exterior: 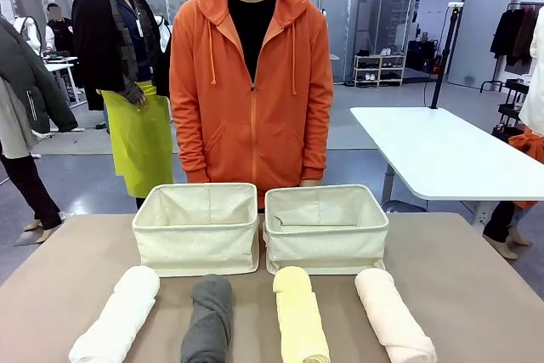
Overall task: Divide the towels into two baskets.
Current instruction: Pick up one hotel-folded towel and place it in the Fabric basket indicated by the person.
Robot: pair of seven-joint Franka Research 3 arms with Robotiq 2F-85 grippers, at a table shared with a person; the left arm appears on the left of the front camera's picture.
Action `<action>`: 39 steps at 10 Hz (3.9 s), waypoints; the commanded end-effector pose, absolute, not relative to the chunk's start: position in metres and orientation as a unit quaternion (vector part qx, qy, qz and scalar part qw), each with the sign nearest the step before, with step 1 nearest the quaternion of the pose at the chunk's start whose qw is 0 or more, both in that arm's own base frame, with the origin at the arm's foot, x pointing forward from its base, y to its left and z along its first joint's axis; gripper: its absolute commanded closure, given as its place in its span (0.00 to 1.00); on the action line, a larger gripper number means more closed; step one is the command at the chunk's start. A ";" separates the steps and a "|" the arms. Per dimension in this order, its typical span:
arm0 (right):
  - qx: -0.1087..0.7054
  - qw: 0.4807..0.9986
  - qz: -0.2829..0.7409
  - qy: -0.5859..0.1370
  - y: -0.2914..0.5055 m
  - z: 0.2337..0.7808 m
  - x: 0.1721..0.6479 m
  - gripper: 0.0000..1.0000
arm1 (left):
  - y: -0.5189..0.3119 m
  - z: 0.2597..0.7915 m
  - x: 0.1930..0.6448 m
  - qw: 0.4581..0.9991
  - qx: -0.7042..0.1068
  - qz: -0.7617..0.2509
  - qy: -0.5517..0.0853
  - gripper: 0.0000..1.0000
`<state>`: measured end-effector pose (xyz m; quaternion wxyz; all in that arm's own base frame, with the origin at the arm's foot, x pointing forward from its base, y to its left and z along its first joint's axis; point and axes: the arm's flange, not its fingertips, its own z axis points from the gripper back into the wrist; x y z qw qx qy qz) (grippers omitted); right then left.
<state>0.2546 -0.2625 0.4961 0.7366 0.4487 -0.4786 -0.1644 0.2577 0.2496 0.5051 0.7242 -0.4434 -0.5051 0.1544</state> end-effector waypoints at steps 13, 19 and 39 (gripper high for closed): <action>0.453 0.750 -0.144 -0.460 -0.247 0.493 0.271 0.00 | 0.247 0.503 0.264 0.726 -0.446 0.154 -0.501 0.00; 0.442 0.798 -0.090 -0.400 -0.187 0.493 0.311 0.00 | 0.247 0.503 0.264 0.726 -0.446 0.154 -0.501 0.00; 0.115 0.989 0.079 -0.054 0.131 0.337 0.364 0.00 | 0.247 0.503 0.264 0.726 -0.446 0.154 -0.501 0.00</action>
